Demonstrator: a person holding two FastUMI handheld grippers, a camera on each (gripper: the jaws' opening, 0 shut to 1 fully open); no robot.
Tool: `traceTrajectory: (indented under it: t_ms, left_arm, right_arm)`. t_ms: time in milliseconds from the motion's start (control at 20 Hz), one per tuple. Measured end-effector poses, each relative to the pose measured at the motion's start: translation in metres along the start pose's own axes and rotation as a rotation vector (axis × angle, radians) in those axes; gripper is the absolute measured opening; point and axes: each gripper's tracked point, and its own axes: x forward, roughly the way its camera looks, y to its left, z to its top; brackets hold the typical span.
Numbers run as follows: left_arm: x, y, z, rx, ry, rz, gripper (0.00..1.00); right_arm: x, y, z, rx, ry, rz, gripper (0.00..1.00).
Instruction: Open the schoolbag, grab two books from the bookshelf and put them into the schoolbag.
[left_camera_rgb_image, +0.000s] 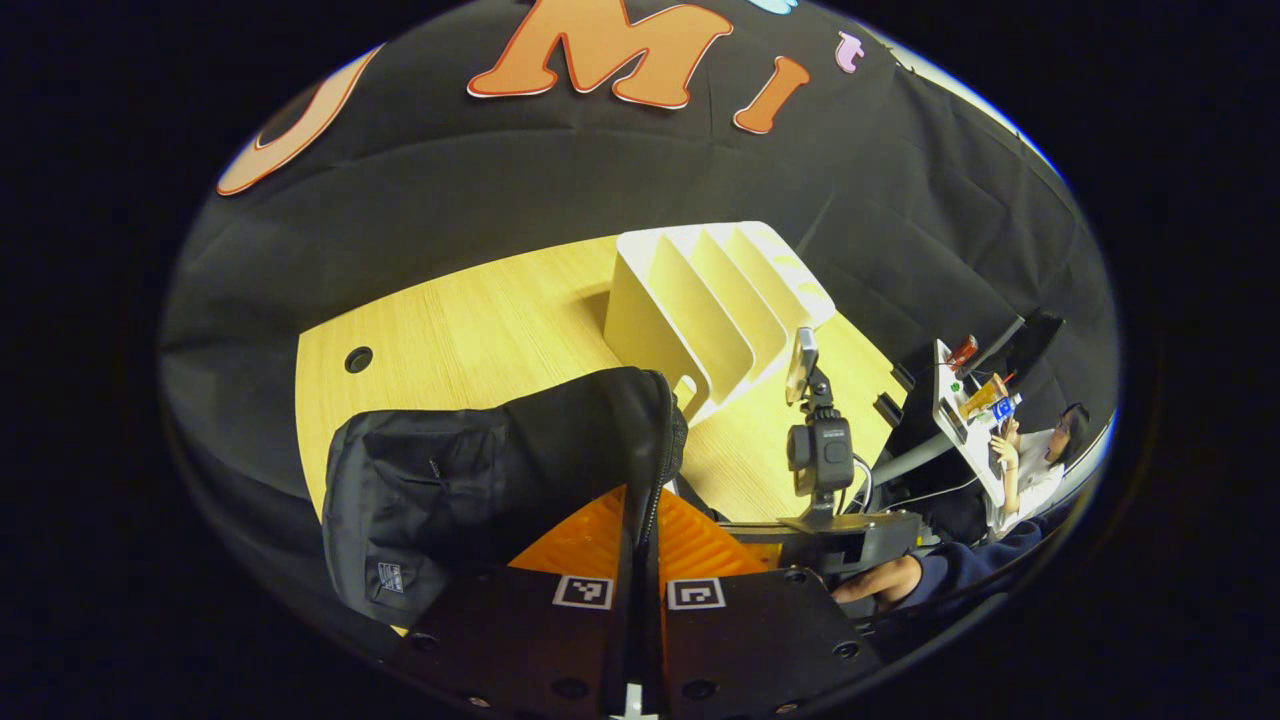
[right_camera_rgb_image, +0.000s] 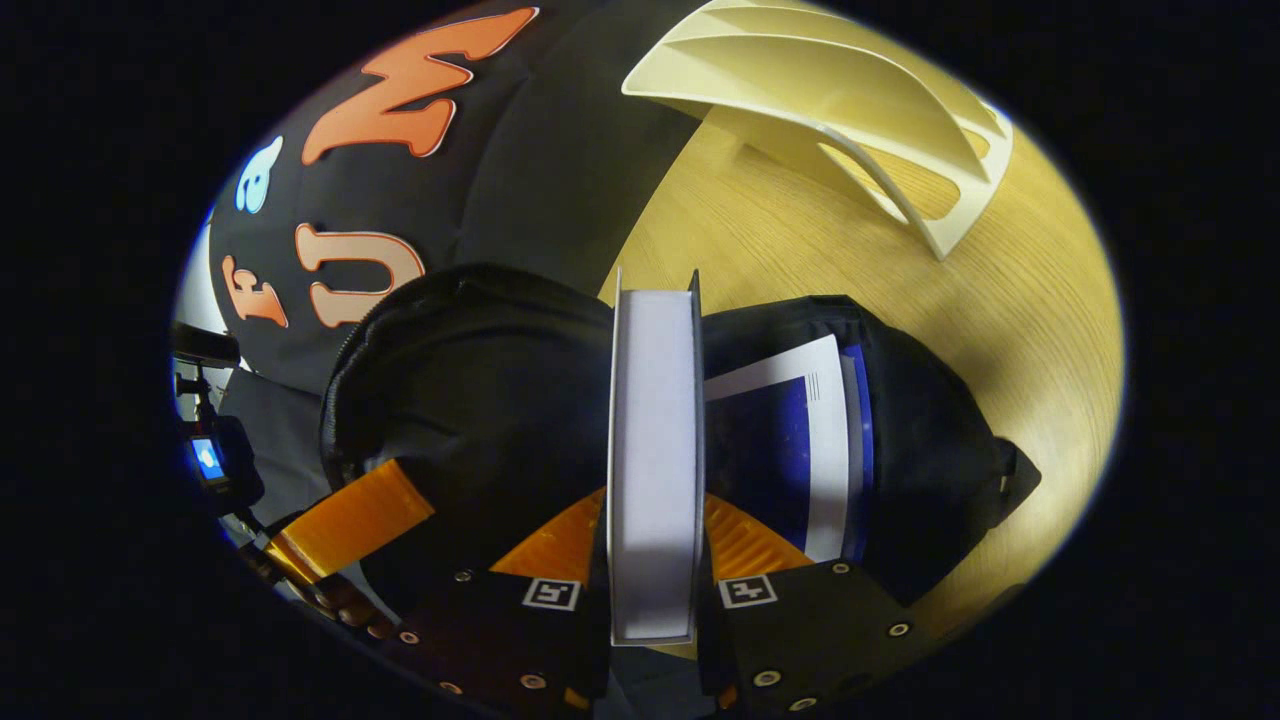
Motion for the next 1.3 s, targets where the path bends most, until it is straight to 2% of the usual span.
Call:
traceTrajectory:
  t_ms: [200, 250, 300, 400, 550, 700, 1000, 1100, 1300]
  left_arm:
    - [0.0, 0.0, -0.001, -0.012, -0.003, -0.007, 0.06]
    - [0.0, 0.001, 0.0, -0.017, -0.005, -0.004, 0.06]
    - [0.0, 0.002, -0.002, -0.016, -0.005, 0.001, 0.06]
    - [0.002, 0.005, -0.003, -0.022, -0.003, 0.016, 0.06]
    - [0.005, 0.005, -0.003, -0.036, -0.002, 0.038, 0.06]
    - [0.009, 0.006, -0.004, -0.048, 0.005, 0.074, 0.06]
    - [0.015, 0.003, -0.009, -0.055, 0.029, 0.151, 0.06]
    - [0.019, -0.002, -0.011, -0.065, 0.036, 0.181, 0.06]
    - [0.024, -0.003, -0.014, -0.041, 0.056, 0.277, 0.07]
  right_arm:
    - [0.001, -0.001, -0.005, -0.012, 0.029, -0.027, 0.39]
    - [0.002, -0.005, -0.006, -0.025, 0.041, -0.061, 0.48]
    - [0.001, -0.013, -0.007, -0.047, 0.052, -0.1, 0.47]
    - [-0.002, -0.019, -0.006, -0.083, 0.069, -0.147, 0.6]
    - [-0.012, -0.028, -0.01, -0.117, 0.119, -0.195, 0.7]
    - [-0.022, -0.039, -0.013, -0.162, 0.16, -0.234, 0.95]
    - [-0.052, -0.046, 0.007, -0.239, 0.154, -0.243, 0.98]
    - [-0.073, -0.054, 0.013, -0.267, 0.165, -0.281, 0.98]
    - [-0.114, -0.062, 0.046, -0.319, 0.126, -0.298, 0.98]
